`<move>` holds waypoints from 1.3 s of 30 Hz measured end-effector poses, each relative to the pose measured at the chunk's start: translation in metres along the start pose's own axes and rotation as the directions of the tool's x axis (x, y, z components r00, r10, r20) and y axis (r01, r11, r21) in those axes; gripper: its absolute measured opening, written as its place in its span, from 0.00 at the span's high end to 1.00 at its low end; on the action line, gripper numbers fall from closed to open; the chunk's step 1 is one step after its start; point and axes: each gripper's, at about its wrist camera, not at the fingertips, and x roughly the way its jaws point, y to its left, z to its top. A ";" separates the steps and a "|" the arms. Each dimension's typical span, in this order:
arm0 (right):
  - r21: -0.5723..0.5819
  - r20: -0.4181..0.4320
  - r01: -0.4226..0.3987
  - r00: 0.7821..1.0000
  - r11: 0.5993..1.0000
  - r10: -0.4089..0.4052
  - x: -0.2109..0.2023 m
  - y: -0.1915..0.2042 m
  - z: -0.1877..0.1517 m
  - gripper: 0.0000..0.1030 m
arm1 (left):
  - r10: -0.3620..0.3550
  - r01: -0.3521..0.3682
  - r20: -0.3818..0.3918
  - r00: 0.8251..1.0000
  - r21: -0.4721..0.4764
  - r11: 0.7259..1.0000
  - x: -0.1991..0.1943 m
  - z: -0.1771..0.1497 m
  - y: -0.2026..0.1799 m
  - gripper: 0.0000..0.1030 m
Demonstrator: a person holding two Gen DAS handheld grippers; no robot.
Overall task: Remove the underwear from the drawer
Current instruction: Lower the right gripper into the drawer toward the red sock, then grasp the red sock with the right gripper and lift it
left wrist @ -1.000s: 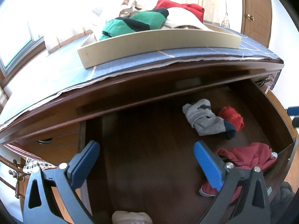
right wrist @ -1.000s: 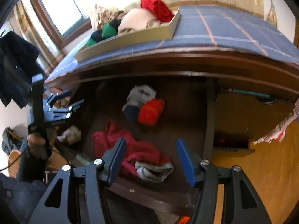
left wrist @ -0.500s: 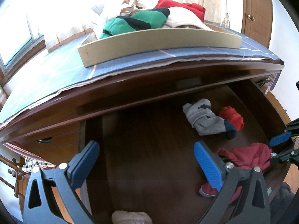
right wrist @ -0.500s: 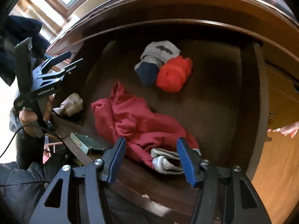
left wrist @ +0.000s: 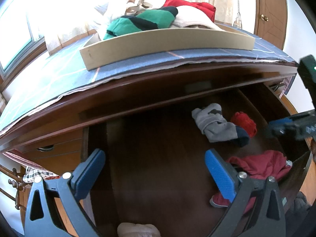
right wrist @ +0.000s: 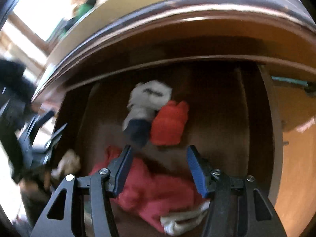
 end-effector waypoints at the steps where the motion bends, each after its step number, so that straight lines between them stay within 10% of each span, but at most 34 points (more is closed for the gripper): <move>1: 0.032 0.017 0.008 1.000 0.999 -0.008 0.003 -0.001 0.002 0.43 | 0.002 -0.002 -0.002 1.000 0.003 1.000 0.000 0.000 -0.001 0.00; 19: 0.199 -0.098 0.100 0.992 0.975 -0.082 0.051 0.001 0.016 0.43 | 0.036 -0.035 -0.022 0.999 0.044 0.998 -0.002 -0.002 -0.008 0.00; 24: 0.197 -0.130 0.065 0.991 0.978 -0.040 0.058 0.002 0.017 0.61 | 0.028 -0.027 -0.042 0.999 0.024 0.999 -0.002 -0.003 -0.001 0.00; 39: 0.213 0.119 -0.058 0.992 0.975 0.033 0.009 0.000 0.011 0.72 | -0.045 0.038 -0.115 0.992 -0.064 0.997 0.001 -0.020 0.011 0.00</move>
